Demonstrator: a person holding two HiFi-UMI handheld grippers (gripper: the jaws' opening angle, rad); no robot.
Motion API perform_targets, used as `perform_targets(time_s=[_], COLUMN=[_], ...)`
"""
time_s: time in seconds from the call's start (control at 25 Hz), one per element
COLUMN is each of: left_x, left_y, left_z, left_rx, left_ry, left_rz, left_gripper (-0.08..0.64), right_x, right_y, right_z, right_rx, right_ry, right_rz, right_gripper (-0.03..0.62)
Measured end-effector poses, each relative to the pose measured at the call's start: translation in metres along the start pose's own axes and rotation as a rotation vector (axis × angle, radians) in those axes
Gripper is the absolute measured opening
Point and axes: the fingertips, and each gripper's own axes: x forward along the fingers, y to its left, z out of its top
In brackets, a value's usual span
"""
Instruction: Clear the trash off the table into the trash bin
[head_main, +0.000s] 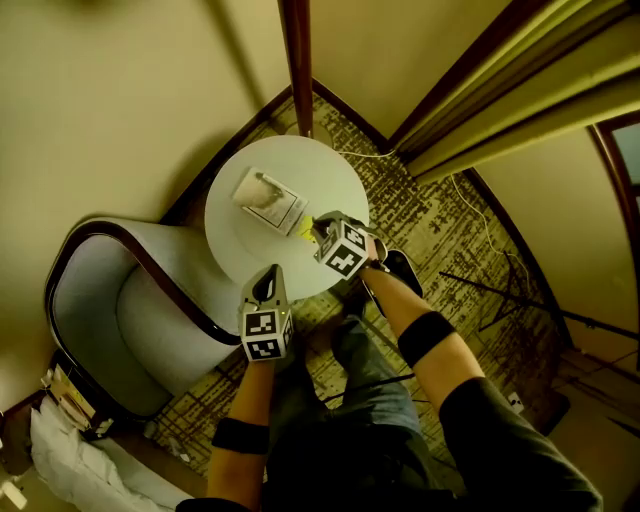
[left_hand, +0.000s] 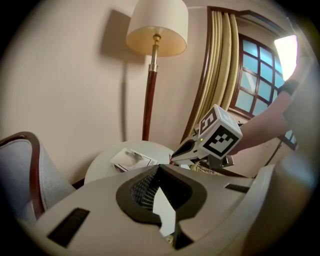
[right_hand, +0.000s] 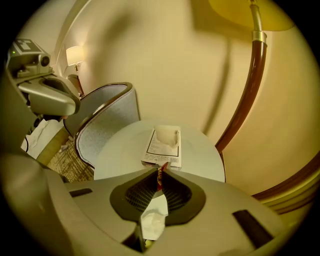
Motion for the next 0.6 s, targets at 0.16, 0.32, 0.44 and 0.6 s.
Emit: perform_targets(time_s=[0.16, 0.32, 0.44, 0.6], left_x=[-0.021, -0.043, -0.059, -0.079], left_y=[-0.001, -0.005, 0.002, 0.004], left_z=[0.009, 0.029, 0.034, 0.044], left_rx=[0.029, 0.046, 0.078, 0.104], left_ry=[-0.008, -0.023, -0.038, -0.052], left_rz=[-0.004, -0.024, -0.018, -0.031], left_gripper=[0.0, 0.0, 0.0, 0.0], right_x=[-0.039, -0.081, -0.108, -0.139], right_y=[0.013, 0.027, 0.043, 0.055], right_z=[0.02, 0.038, 0.049, 0.061], right_rx=[0.022, 0.033, 0.063, 0.098], right_ry=[-0.047, -0.09, -0.126, -0.171], right_rz=[-0.017, -0.047, -0.069, -0.108], right_gripper=[0.044, 0.041, 0.038, 0.037])
